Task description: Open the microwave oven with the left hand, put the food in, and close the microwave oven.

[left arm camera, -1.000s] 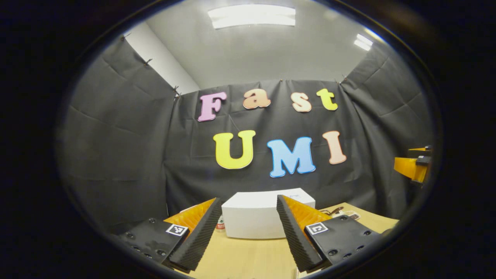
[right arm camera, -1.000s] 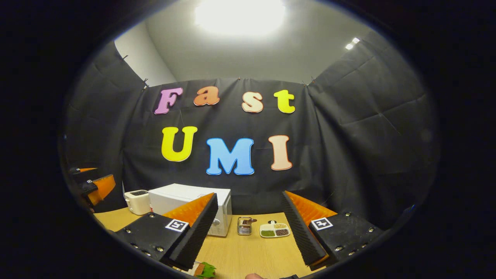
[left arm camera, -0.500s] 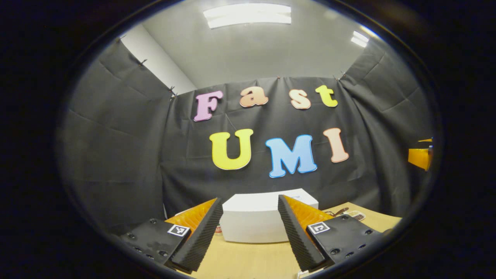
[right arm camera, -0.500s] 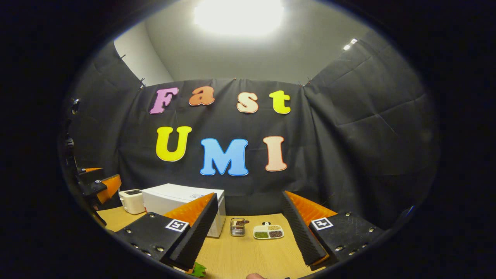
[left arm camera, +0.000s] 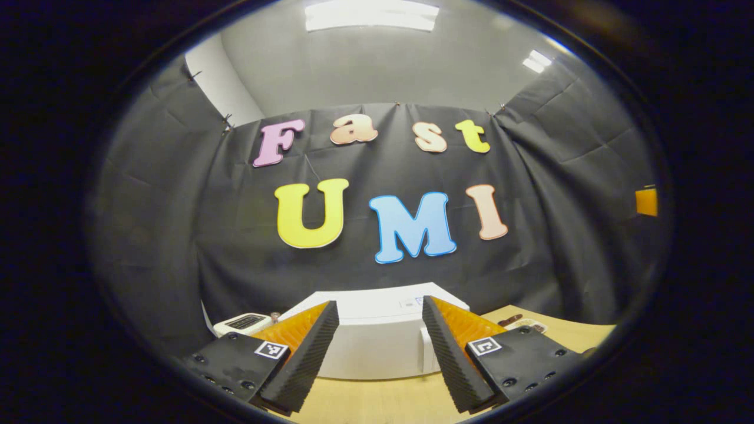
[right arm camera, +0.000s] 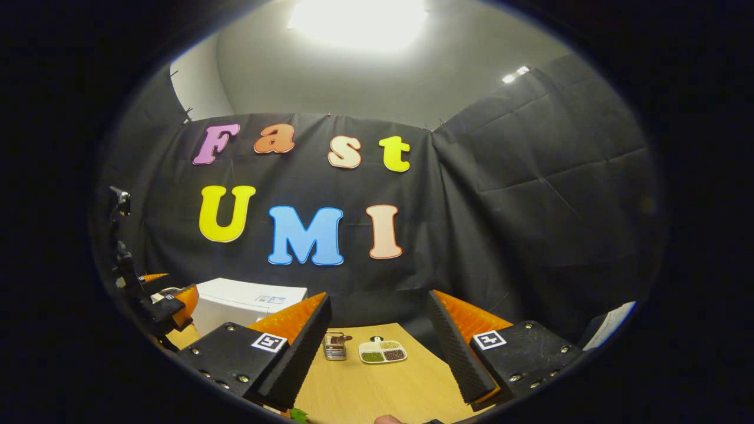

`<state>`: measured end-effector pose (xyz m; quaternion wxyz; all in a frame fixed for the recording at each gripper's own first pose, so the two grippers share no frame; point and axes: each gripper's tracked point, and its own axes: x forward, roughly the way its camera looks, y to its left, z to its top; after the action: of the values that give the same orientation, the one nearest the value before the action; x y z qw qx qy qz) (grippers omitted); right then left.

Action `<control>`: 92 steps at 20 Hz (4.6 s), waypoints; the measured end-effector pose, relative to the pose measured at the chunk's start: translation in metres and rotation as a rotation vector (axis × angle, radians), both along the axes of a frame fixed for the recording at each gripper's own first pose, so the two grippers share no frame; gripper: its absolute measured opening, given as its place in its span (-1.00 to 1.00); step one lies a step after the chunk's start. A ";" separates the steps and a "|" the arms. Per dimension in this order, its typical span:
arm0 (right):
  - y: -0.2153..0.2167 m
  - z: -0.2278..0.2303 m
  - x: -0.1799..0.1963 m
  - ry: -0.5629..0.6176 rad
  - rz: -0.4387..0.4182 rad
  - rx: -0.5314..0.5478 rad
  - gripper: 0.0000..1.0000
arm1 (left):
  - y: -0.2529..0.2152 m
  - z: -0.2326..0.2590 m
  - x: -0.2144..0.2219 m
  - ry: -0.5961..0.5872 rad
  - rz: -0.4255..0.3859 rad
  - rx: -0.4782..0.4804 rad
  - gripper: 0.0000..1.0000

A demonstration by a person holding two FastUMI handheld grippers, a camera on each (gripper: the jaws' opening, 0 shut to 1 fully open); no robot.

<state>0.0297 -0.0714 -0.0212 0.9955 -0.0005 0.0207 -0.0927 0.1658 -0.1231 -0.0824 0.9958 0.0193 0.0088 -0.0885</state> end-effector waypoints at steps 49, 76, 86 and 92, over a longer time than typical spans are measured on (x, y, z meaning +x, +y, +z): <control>0.005 0.004 -0.022 0.069 -0.137 -0.156 0.98 | -0.092 -0.198 0.061 0.343 -0.222 0.033 -0.70; 0.136 0.007 -0.051 0.007 0.305 -0.035 0.98 | 0.173 -0.177 -0.109 0.401 0.139 0.127 -0.74; 0.224 0.010 -0.055 0.008 0.323 -0.034 0.98 | 0.226 -0.180 -0.113 0.400 0.024 0.089 -0.74; 0.263 0.005 -0.055 0.016 0.314 -0.016 0.98 | 0.257 -0.185 -0.111 0.414 -0.034 0.047 -0.68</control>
<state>-0.0256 0.1921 -0.0159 0.9975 -0.0123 0.0276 0.0641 0.0545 0.1336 -0.2669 0.9704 0.0241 0.2150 -0.1070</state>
